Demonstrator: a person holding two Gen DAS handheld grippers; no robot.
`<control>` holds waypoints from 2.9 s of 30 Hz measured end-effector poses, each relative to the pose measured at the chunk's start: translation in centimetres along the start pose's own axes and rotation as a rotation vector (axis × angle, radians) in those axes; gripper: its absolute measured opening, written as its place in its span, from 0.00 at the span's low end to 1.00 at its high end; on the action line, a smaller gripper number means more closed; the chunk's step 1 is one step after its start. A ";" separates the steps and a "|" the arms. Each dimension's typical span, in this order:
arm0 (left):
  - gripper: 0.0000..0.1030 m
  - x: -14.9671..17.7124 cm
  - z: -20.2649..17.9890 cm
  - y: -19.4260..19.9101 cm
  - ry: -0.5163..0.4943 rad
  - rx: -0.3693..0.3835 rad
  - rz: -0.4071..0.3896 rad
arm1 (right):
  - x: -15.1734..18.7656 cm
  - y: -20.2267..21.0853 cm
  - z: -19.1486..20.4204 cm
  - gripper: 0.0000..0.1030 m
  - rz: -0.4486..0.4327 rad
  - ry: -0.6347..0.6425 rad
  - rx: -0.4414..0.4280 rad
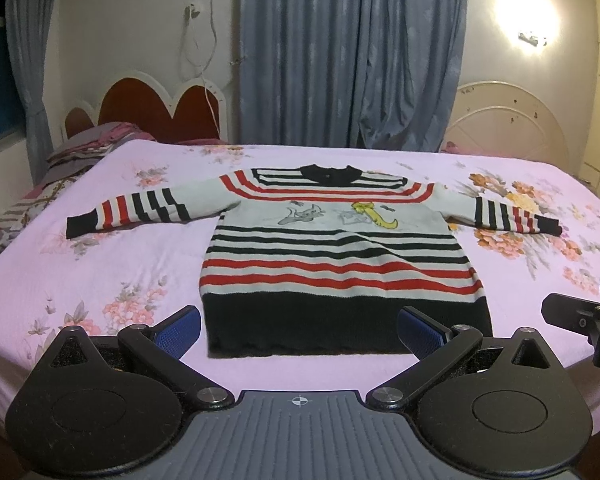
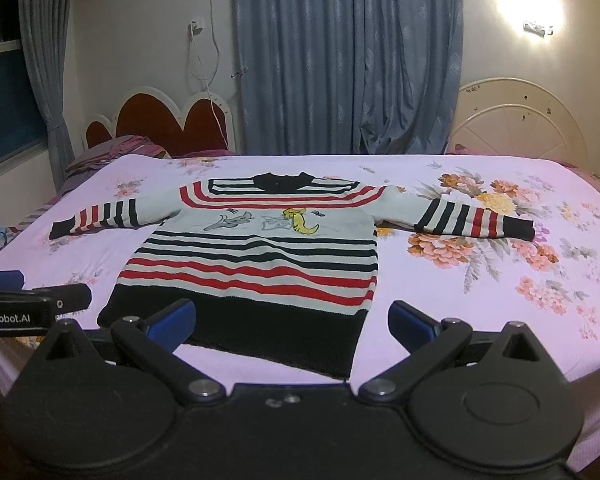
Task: Fold small clothes
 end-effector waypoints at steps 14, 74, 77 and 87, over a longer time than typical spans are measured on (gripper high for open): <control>1.00 0.6 -0.6 -0.2 -0.005 0.000 0.014 | 0.2 -0.1 -0.8 0.99 0.006 -0.005 0.002; 1.00 -2.5 0.6 -5.3 -0.007 -0.013 0.025 | -3.1 -5.3 -2.1 0.99 -0.001 -0.045 0.045; 1.00 -3.7 0.9 -7.7 -0.001 0.001 0.033 | -4.0 -7.1 -2.6 0.99 0.002 -0.059 0.054; 1.00 -8.6 1.6 -17.0 0.026 0.147 0.048 | -8.2 -15.4 -4.5 0.83 0.016 -0.110 0.142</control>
Point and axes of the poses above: each gripper's, at about its wrist camera, not at the fingertips, and y roughly against the way its jaws point, z to its left, x to its underside, the point moved 10 cm from there along -y, roughly the way its jaws point, and after that the axes turned 13 degrees about x, right-handed, at the moved point
